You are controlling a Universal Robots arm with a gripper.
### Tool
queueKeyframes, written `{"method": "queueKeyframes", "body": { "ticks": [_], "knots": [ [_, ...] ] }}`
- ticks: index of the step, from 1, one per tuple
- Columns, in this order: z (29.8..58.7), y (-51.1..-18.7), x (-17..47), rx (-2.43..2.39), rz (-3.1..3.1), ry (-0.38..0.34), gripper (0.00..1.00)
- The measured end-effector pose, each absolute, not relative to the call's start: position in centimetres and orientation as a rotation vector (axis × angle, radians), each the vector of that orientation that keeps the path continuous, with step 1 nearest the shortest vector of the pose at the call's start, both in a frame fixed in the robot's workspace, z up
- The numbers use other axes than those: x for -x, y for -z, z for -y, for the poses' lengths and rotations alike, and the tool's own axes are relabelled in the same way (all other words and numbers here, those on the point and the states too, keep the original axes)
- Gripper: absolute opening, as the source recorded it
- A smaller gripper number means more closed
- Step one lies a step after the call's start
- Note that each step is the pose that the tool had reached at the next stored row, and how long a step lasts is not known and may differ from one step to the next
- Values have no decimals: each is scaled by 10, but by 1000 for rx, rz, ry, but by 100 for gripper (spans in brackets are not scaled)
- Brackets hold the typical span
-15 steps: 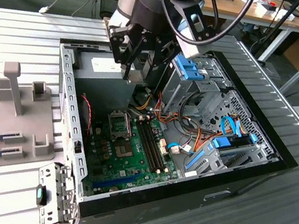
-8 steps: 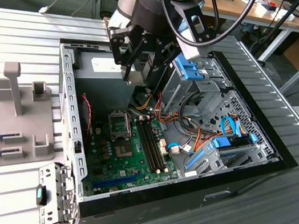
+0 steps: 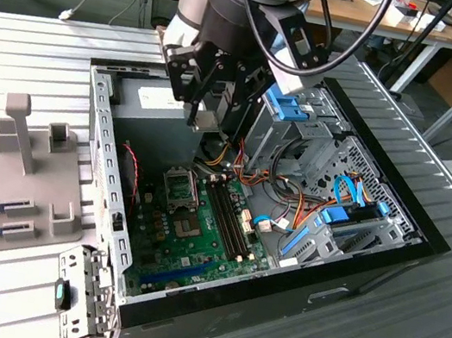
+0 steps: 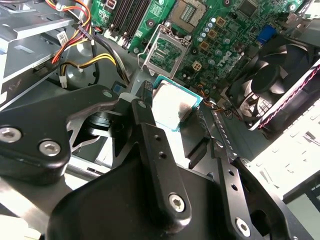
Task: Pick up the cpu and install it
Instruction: 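Pick up the cpu and move it towards the insertion slot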
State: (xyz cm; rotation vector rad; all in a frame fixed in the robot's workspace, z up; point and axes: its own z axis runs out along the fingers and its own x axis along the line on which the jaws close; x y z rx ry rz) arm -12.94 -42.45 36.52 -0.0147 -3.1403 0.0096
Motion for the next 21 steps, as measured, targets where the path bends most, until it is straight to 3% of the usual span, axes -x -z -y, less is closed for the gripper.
{"method": "queueKeyframes", "body": {
  "ticks": [21],
  "knots": [
    [438, -363, 129, 15, 3140, -11, 47]
  ]
}}
